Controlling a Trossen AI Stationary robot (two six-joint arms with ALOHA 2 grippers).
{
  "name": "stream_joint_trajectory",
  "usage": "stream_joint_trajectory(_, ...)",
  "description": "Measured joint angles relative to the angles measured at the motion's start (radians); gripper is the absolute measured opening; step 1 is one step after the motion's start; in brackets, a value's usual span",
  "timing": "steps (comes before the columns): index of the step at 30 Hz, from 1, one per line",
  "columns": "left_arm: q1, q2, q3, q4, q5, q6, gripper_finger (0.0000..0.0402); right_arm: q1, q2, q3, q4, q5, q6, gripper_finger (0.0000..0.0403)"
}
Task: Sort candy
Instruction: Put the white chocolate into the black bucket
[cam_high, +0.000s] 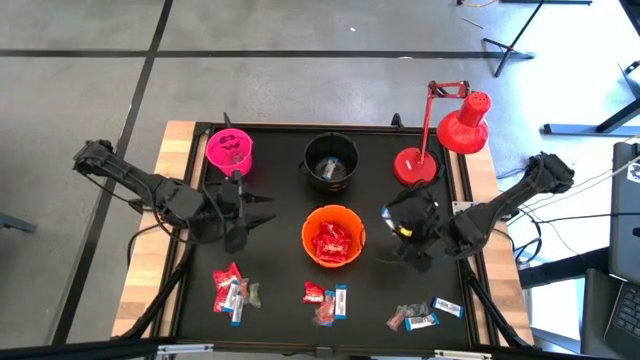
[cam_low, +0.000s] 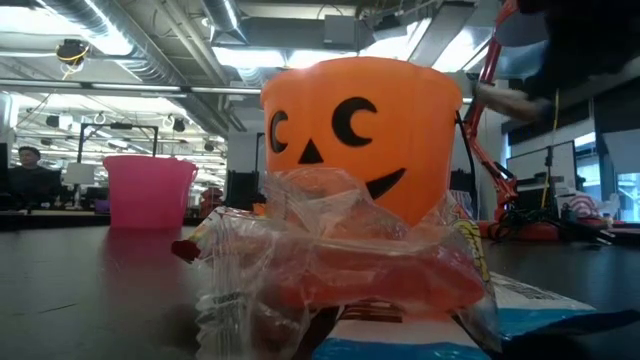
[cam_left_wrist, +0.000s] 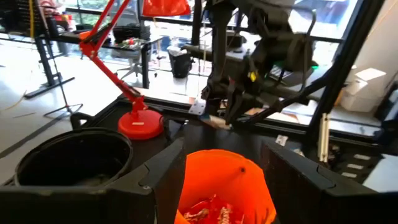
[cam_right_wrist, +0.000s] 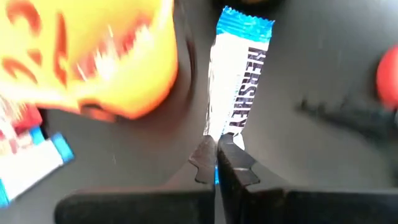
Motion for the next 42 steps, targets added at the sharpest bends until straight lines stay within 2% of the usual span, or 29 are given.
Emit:
stream_joint_trajectory(6, 0.0, 0.059, 0.0, 0.001, -0.02, -0.003, 0.0196, -0.124, 0.0, 0.048, 0.108, 0.03, -0.22, 0.0)
stream_joint_trajectory(16, 0.0, 0.125, 0.0, 0.011, -0.047, -0.023, 0.0196, -0.398, 0.002, 0.058, 0.373, -0.03, -0.588, 0.0)
stream_joint_trajectory(19, 0.0, 0.126, 0.0, 0.015, -0.047, -0.027, 0.0196, -0.497, 0.002, 0.058, 0.46, -0.072, -0.675, 0.0)
stream_joint_trajectory(22, 0.0, 0.126, 0.0, 0.028, -0.047, -0.028, 0.0196, -0.599, 0.002, 0.058, 0.545, -0.158, -0.742, 0.0)
stream_joint_trajectory(27, 0.0, 0.126, 0.0, 0.034, -0.047, -0.029, 0.0196, -0.743, 0.003, 0.058, 0.645, -0.335, -0.768, 0.0)
stream_joint_trajectory(34, 0.0, 0.126, 0.0, 0.038, -0.047, -0.029, 0.0196, -0.824, 0.037, 0.058, 0.804, -0.449, -0.793, 0.0012)
stream_joint_trajectory(38, -0.001, 0.126, 0.0, 0.035, -0.045, -0.028, 0.0196, -0.827, 0.061, 0.058, 0.826, -0.465, -0.817, 0.0039)
stream_joint_trajectory(42, -0.001, 0.126, 0.0, 0.029, -0.045, -0.028, 0.0196, -0.827, 0.07, 0.057, 0.818, -0.464, -0.82, 0.009)
